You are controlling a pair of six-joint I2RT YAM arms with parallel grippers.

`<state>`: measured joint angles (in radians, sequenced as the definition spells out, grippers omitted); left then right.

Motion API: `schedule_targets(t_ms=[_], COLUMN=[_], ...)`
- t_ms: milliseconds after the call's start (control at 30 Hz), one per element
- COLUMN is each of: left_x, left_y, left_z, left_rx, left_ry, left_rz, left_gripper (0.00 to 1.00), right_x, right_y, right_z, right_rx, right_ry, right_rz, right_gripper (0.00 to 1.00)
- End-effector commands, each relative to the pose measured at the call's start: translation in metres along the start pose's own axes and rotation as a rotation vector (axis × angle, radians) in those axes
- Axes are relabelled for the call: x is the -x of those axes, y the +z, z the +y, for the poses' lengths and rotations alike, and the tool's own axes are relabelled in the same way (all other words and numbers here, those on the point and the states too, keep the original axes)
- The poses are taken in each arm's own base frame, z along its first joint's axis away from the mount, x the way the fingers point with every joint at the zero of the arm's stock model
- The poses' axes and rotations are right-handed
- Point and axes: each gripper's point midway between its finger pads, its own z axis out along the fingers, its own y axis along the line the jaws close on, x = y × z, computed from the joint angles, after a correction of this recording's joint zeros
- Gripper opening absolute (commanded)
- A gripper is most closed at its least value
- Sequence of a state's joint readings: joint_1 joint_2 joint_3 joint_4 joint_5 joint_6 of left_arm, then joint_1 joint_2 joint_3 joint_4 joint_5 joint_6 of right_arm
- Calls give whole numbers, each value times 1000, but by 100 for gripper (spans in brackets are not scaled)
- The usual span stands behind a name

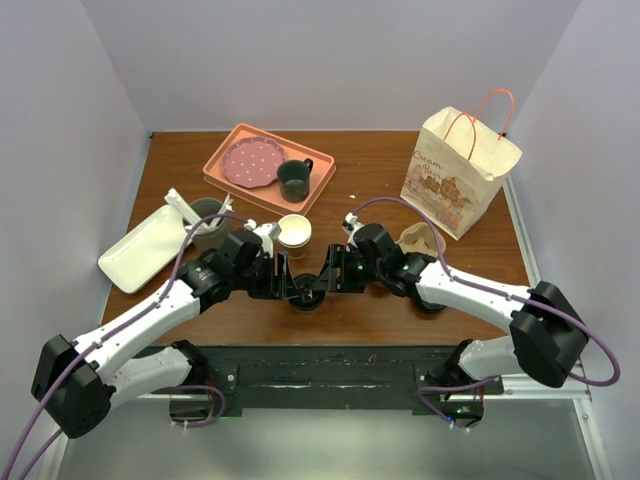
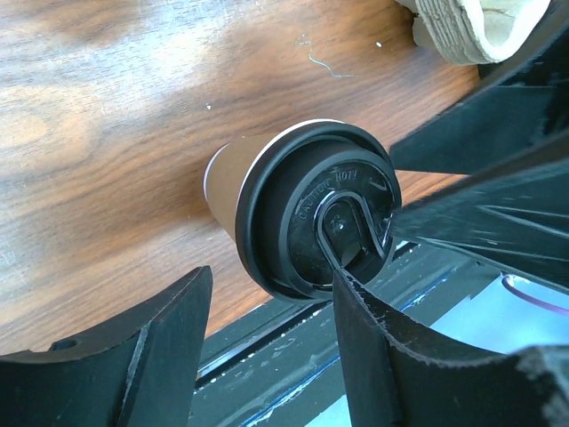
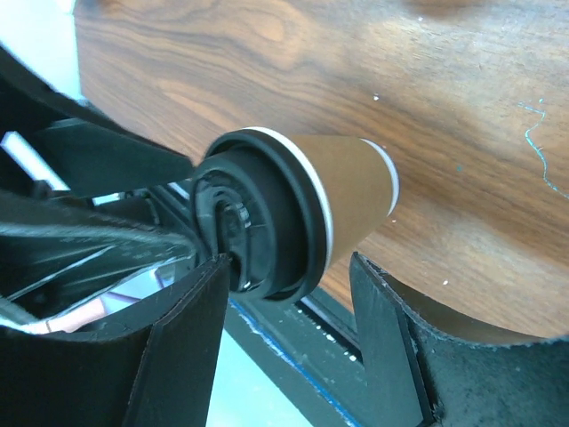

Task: Pack the takeout coffee

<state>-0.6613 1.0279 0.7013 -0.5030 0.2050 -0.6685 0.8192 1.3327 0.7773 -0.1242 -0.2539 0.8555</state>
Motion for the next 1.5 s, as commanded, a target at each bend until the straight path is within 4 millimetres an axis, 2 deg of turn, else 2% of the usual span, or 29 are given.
schedule_targets(t_ms=[0, 67, 233, 333, 567, 767, 1033, 1200, 1467], left_x=[12, 11, 7, 6, 34, 45, 32, 23, 13], left_y=[-1, 3, 9, 8, -10, -21, -10, 1, 10], left_z=[-4, 0, 10, 9, -10, -5, 12, 13, 14], left_rx=[-6, 14, 42, 33, -4, 19, 19, -34, -63], left_ry=[34, 39, 29, 27, 52, 52, -7, -29, -37], left_rz=[-25, -16, 5, 7, -23, -36, 1, 28, 55], left_gripper=[60, 58, 56, 57, 58, 56, 33, 25, 25], right_x=[1, -1, -9, -17, -23, -26, -26, -25, -25], right_y=[8, 10, 15, 16, 16, 16, 15, 16, 15], right_z=[1, -2, -15, -26, -39, -43, -41, -40, -40], right_rx=[23, 20, -5, -28, -58, -77, -74, -72, -74], right_ry=[-36, -37, -26, -18, -23, -27, -26, -23, -22], right_rz=[-4, 1, 8, 21, 27, 38, 37, 37, 43], right_gripper=[58, 55, 41, 39, 34, 32, 31, 31, 31])
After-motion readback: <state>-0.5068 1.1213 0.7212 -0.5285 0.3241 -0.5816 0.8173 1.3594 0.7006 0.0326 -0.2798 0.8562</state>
